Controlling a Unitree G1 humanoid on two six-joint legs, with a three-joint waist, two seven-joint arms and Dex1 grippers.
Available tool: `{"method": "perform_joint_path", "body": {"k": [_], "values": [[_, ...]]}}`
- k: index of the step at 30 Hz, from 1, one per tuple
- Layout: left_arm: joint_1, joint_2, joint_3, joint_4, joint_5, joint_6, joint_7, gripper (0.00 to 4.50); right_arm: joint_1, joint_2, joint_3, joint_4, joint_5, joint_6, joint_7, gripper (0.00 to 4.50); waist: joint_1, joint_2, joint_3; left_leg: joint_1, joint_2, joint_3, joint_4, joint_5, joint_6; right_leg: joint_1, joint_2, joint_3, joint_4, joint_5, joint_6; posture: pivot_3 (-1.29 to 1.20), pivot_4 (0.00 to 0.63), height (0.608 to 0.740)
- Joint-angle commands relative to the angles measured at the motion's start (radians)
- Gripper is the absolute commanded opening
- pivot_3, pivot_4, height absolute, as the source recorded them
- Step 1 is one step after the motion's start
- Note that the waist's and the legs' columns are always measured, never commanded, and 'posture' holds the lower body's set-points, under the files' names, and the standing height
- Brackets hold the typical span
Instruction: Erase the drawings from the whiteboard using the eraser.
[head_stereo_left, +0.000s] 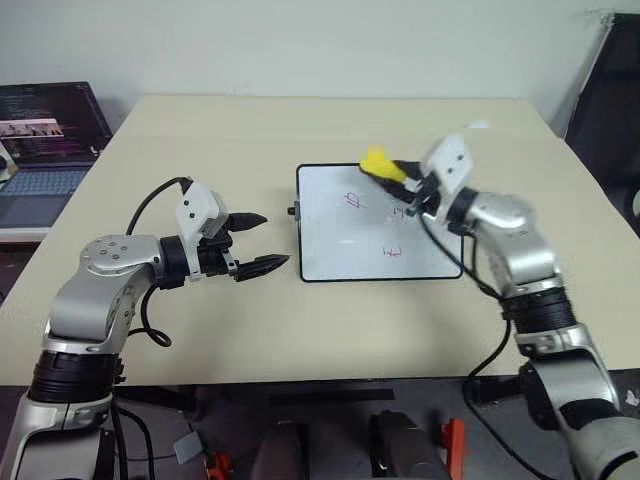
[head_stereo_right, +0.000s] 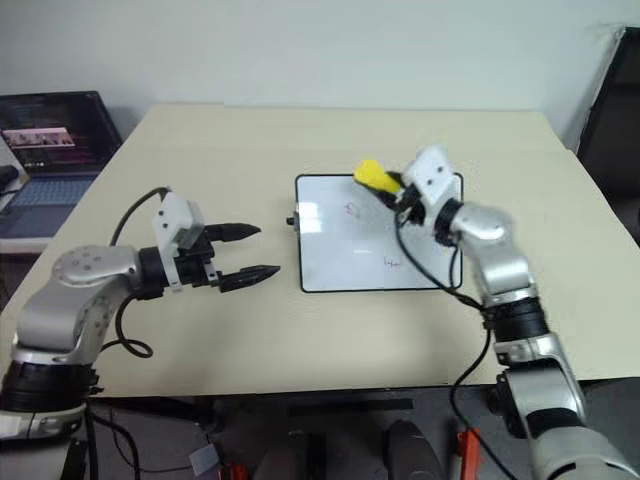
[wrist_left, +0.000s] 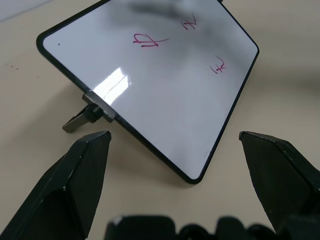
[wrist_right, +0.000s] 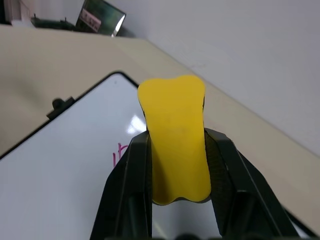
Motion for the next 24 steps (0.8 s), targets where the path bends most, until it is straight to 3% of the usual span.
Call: {"method": "perform_joint_path", "body": {"k": [1,10,24], "values": [[0.004,0.015,0.03,-0.037,-0.006,-0.007,0.007,4.5,-0.061,0.005,-0.003,0.105,-0.056,-0.12,-0.042,1.11,0.006,0.0,0.0,-0.001,0.0,0.0,0.0,0.0,0.0,0.0,-0.001,0.0,0.0,0.0,0.0,0.0,0.15,0.74],[0.064,0.031,0.067,-0.095,-0.024,0.021,0.026,4.5,-0.117,0.043,0.078,0.332,-0.181,-0.201,-0.054,1.11,-0.007,0.0,0.0,0.003,0.0,0.0,0.0,0.0,0.0,0.001,0.0,0.0,0.002,0.0,0.0,0.0,0.15,0.74],[0.077,0.032,0.076,-0.116,-0.029,0.036,0.038,4.5,0.031,0.12,0.195,0.314,-0.208,-0.141,0.103,1.11,-0.028,-0.003,-0.005,0.012,0.001,-0.001,0.001,0.0,0.0,0.009,0.002,0.001,0.004,0.0,-0.001,0.0,0.15,0.74]]}}
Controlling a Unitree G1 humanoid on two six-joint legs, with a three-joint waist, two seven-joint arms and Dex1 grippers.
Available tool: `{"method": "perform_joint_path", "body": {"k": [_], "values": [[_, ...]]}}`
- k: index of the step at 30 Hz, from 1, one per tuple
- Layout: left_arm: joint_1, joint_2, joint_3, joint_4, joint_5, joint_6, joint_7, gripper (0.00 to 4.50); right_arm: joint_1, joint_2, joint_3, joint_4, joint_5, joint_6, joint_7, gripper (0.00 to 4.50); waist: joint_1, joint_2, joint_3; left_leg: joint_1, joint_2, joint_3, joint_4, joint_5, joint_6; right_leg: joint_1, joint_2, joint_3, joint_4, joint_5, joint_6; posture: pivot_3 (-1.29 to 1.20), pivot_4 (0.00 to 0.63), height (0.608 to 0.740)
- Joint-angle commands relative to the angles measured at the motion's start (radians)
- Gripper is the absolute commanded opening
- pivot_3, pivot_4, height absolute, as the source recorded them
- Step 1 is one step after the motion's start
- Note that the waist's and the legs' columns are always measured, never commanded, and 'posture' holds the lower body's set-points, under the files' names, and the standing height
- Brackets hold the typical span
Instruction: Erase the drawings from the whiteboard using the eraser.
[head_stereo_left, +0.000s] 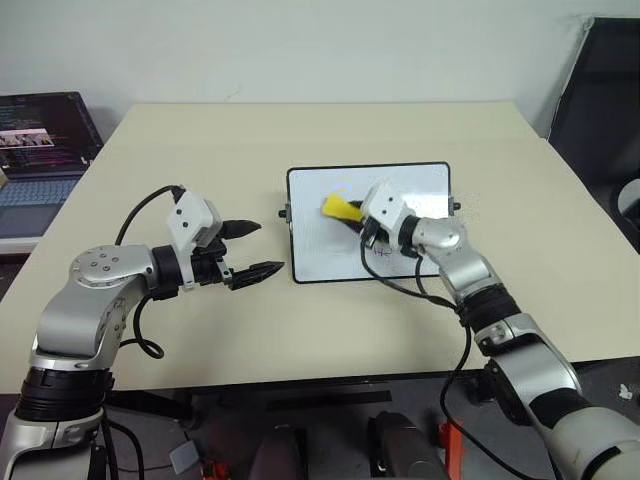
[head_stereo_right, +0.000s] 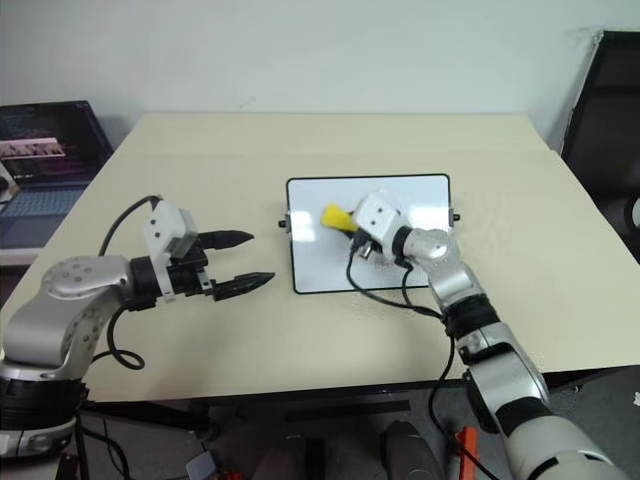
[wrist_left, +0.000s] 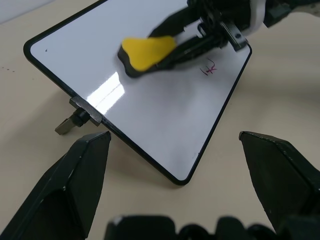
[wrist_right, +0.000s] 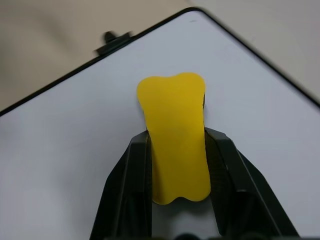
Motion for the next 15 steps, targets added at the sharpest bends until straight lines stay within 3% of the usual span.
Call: {"method": "perform_joint_path", "body": {"k": [1,7,10,13,15], "values": [[-0.001,0.018,0.032,-0.035,-0.013,-0.004,0.003,4.5,0.064,-0.017,0.029,0.025,-0.015,0.064,0.053,1.11,0.0,-0.001,-0.001,0.001,0.0,0.0,0.0,0.0,0.0,0.0,0.0,0.0,0.0,0.0,0.0,0.0,0.15,0.74],[-0.005,0.017,0.027,-0.035,-0.014,-0.003,0.004,4.5,0.097,-0.045,-0.016,-0.066,0.042,0.085,0.113,1.11,0.001,-0.001,-0.001,0.001,0.0,0.0,0.001,0.001,0.001,0.001,0.0,0.0,0.0,-0.001,0.004,0.0,0.15,0.74],[-0.011,0.015,0.023,-0.037,-0.016,-0.002,0.005,4.5,0.126,-0.081,-0.083,-0.241,0.186,0.187,0.217,1.11,0.008,0.0,0.0,0.0,0.0,0.0,0.0,0.001,0.001,0.001,0.0,0.0,0.0,-0.001,0.004,0.0,0.15,0.74],[-0.019,0.018,0.026,-0.034,-0.02,0.0,0.001,4.5,0.146,-0.147,-0.148,-0.42,0.306,0.318,0.288,1.11,0.022,0.001,0.001,-0.005,0.0,-0.001,0.0,0.001,0.001,-0.003,0.0,-0.001,-0.002,0.001,0.001,0.0,0.15,0.74],[-0.026,0.024,0.027,-0.034,-0.021,-0.001,-0.004,4.5,0.163,-0.262,-0.227,-0.57,0.394,0.421,0.339,1.11,0.028,0.002,0.001,-0.007,-0.001,-0.001,0.0,0.001,0.0,-0.005,-0.001,-0.001,-0.003,0.001,0.001,0.0,0.15,0.74]]}}
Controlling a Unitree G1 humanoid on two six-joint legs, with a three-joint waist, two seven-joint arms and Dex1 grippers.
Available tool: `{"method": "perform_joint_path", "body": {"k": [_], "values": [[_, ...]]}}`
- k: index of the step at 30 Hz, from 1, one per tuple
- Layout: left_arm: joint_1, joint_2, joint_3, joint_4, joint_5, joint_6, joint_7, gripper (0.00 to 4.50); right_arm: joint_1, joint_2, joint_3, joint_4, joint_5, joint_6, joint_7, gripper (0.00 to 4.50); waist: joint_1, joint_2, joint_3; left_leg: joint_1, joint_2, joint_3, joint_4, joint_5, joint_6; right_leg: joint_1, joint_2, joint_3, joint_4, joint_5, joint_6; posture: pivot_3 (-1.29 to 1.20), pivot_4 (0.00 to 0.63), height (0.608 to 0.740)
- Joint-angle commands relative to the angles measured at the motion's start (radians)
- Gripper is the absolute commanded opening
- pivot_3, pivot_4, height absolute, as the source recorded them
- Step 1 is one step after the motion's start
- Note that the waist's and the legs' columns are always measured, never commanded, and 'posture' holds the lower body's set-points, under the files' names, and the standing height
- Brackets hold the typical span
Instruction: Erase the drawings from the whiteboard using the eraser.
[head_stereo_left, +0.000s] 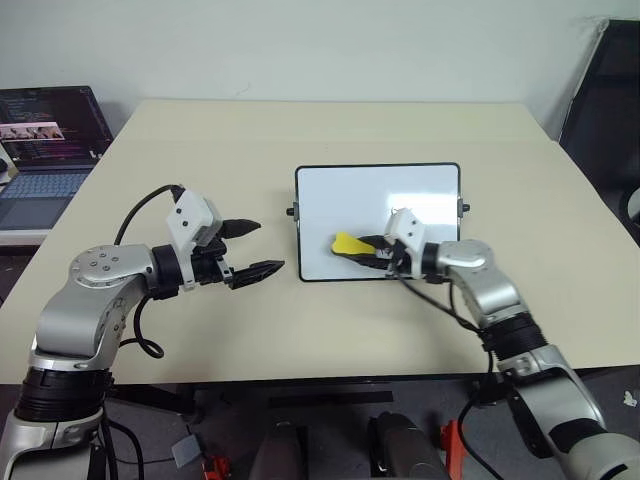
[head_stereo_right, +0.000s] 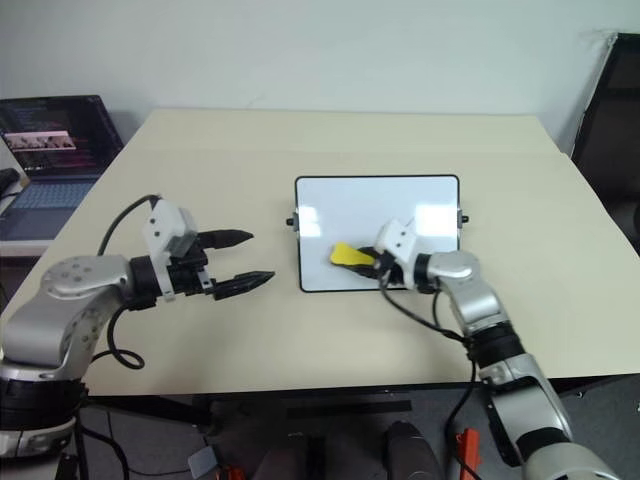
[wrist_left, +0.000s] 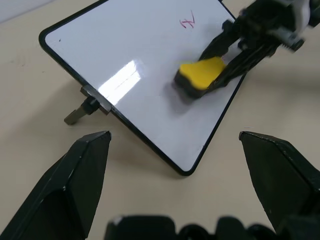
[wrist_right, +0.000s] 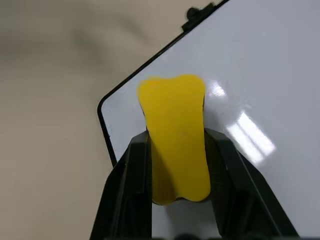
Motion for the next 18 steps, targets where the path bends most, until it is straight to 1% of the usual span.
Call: {"method": "perform_joint_path", "body": {"k": [1,3,5,9,11,14,18], "values": [[-0.022,0.025,0.026,-0.029,-0.014,-0.007,-0.01,4.5,0.008,-0.16,-0.154,-0.268,0.166,0.155,0.088,1.11,0.004,0.001,0.001,-0.001,0.0,0.0,-0.001,0.0,0.0,-0.001,0.0,0.0,0.0,0.0,0.0,0.0,0.15,0.74],[-0.026,0.027,0.024,-0.027,-0.014,-0.009,-0.012,4.5,0.036,-0.253,-0.217,-0.342,0.223,0.21,0.115,1.11,0.009,0.001,0.001,-0.001,0.0,0.0,-0.001,-0.001,-0.001,-0.001,0.0,-0.001,-0.001,-0.001,0.0,0.0,0.15,0.74],[-0.03,0.029,0.021,-0.023,-0.015,-0.011,-0.014,4.5,0.06,-0.321,-0.261,-0.36,0.237,0.225,0.118,1.11,0.011,0.0,0.001,-0.001,0.0,-0.001,-0.001,-0.001,-0.001,0.0,0.0,-0.002,-0.001,-0.002,-0.001,0.0,0.15,0.74],[-0.043,0.035,0.01,-0.003,-0.008,-0.02,-0.031,4.5,0.125,-0.474,-0.34,-0.311,0.216,0.205,0.157,1.11,0.01,0.0,0.001,0.0,0.0,0.0,-0.001,-0.001,-0.001,0.0,0.0,-0.001,-0.001,-0.005,0.003,0.0,0.15,0.74],[-0.048,0.039,0.007,0.003,-0.007,-0.014,-0.038,4.5,0.17,-0.545,-0.349,-0.268,0.188,0.164,0.192,1.11,0.011,0.0,0.001,0.0,0.0,0.001,-0.001,-0.001,-0.001,0.0,0.0,0.0,-0.001,-0.005,0.003,0.0,0.15,0.74],[-0.051,0.045,0.003,0.003,-0.008,-0.013,-0.051,4.5,0.202,-0.594,-0.36,-0.214,0.182,0.124,0.211,1.11,0.006,0.0,0.001,0.001,0.0,0.002,-0.001,-0.001,-0.001,0.0,0.0,0.001,-0.001,-0.005,0.003,0.0,0.15,0.74],[-0.07,0.045,-0.002,0.023,0.001,-0.02,-0.06,4.5,0.202,-0.609,-0.368,-0.188,0.178,0.102,0.21,1.11,-0.002,0.0,0.001,0.002,0.0,0.002,-0.001,-0.001,-0.001,0.0,0.0,0.001,0.0,-0.005,0.004,0.0,0.15,0.74]]}}
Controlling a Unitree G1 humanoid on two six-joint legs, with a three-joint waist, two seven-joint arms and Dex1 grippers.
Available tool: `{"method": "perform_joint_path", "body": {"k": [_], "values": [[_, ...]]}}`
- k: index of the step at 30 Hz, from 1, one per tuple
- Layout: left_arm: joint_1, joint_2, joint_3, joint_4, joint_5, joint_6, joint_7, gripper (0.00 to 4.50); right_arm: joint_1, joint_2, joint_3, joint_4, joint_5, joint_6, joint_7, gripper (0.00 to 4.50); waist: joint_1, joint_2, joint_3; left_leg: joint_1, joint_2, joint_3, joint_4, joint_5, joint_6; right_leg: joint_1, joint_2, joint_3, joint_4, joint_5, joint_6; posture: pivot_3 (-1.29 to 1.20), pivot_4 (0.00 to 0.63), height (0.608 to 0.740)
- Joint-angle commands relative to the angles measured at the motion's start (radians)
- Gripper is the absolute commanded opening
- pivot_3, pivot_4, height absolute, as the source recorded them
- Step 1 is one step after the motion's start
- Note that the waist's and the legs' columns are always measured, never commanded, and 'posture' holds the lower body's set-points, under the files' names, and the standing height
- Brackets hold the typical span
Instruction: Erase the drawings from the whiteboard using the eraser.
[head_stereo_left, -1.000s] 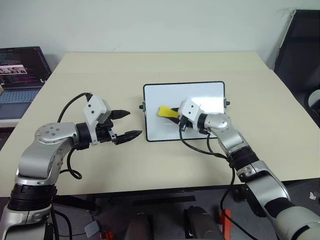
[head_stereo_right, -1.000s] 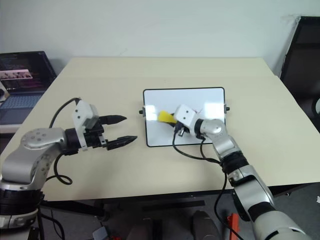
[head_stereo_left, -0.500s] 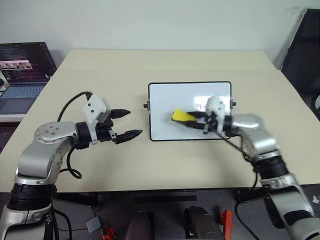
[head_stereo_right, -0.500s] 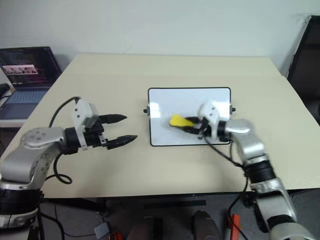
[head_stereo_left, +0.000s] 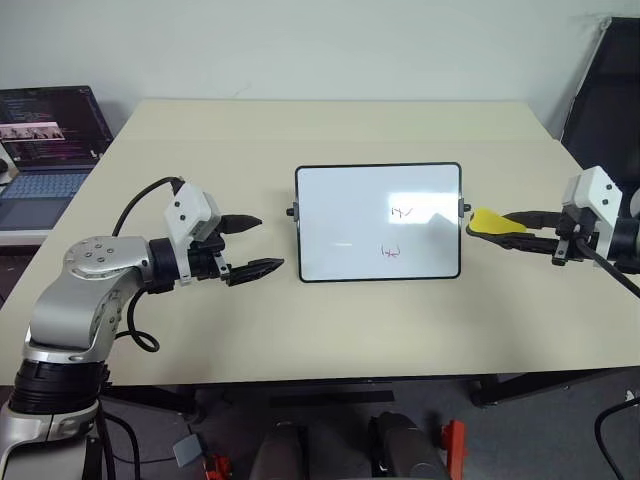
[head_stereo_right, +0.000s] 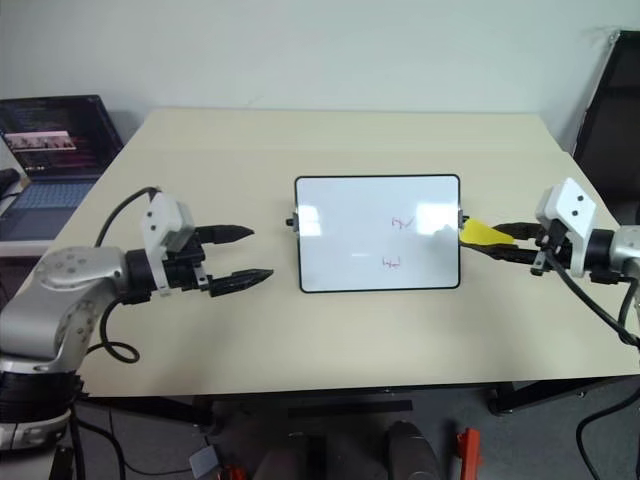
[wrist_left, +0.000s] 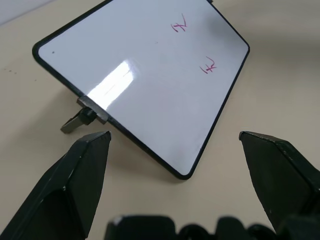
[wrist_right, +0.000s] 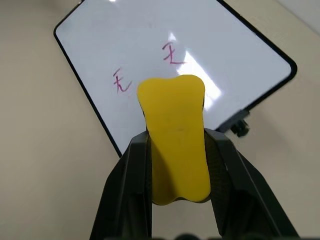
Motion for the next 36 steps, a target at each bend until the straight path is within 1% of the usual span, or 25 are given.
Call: {"method": "perform_joint_path", "body": {"k": [1,8,17,28,29,31,33,34,36], "values": [[-0.032,0.018,0.008,0.009,0.005,-0.019,-0.013,4.5,-0.012,-0.027,-0.034,-0.004,0.002,-0.038,0.001,1.11,0.0,0.0,0.0,0.0,0.0,0.0,0.0,0.0,0.0,0.0,0.0,0.0,0.0,0.0,0.0,0.0,0.15,0.74],[-0.064,0.011,-0.015,0.027,0.015,-0.017,-0.024,4.5,0.011,-0.028,-0.034,0.001,-0.005,-0.055,-0.01,1.1,0.006,0.0,0.0,-0.001,0.0,0.0,0.0,0.0,0.0,0.0,0.0,0.0,-0.001,0.0,0.0,0.0,0.15,0.74],[-0.08,0.009,-0.019,0.029,0.017,-0.019,-0.023,4.5,-0.021,-0.033,-0.018,0.052,-0.019,-0.083,-0.007,1.1,0.005,0.0,0.0,-0.001,0.0,0.0,0.0,0.0,0.0,0.0,0.0,0.0,0.0,0.0,0.0,0.0,0.15,0.74],[-0.07,0.0,-0.014,0.004,0.012,-0.013,-0.001,4.5,-0.064,-0.002,0.0,0.069,-0.024,-0.09,-0.013,1.1,0.006,0.0,0.0,-0.001,0.0,0.0,0.0,0.0,0.0,0.0,0.0,0.0,0.0,0.0,0.0,0.0,0.15,0.74],[-0.066,-0.003,-0.014,0.002,0.01,-0.011,0.001,4.5,-0.085,0.028,-0.002,0.058,-0.006,-0.083,-0.031,1.1,0.005,0.0,0.0,-0.001,0.0,0.0,0.0,0.0,0.0,0.0,0.0,0.0,0.0,0.0,0.0,0.0,0.15,0.74],[-0.061,-0.008,-0.017,0.0,0.011,-0.012,0.006,4.5,-0.154,0.136,-0.002,0.06,-0.009,-0.114,-0.141,1.1,-0.005,0.0,0.0,0.0,0.0,0.0,0.0,0.0,0.0,0.0,0.0,0.0,0.0,0.0,0.0,0.0,0.15,0.74],[-0.061,-0.014,-0.024,0.0,0.014,-0.013,0.011,4.5,-0.216,0.248,0.007,0.106,-0.071,-0.162,-0.299,1.1,-0.013,0.0,0.0,0.0,0.0,0.0,0.001,0.0,0.0,0.0,0.0,0.001,0.001,0.001,0.001,0.0,0.15,0.74],[-0.061,-0.018,-0.027,-0.001,0.013,-0.013,0.012,4.5,-0.234,0.288,0.016,0.132,-0.107,-0.177,-0.363,1.1,-0.014,0.0,0.0,0.001,0.0,0.0,0.001,0.0,0.0,0.0,0.0,0.001,0.002,0.001,0.001,0.0,0.15,0.74],[-0.064,-0.03,-0.038,-0.003,0.013,-0.01,0.016,4.5,-0.262,0.358,0.04,0.224,-0.199,-0.269,-0.503,1.1,-0.011,0.0,0.0,0.0,0.0,-0.001,0.001,0.0,0.0,0.0,0.001,0.0,0.002,0.001,0.0,0.0,0.15,0.74]]}}
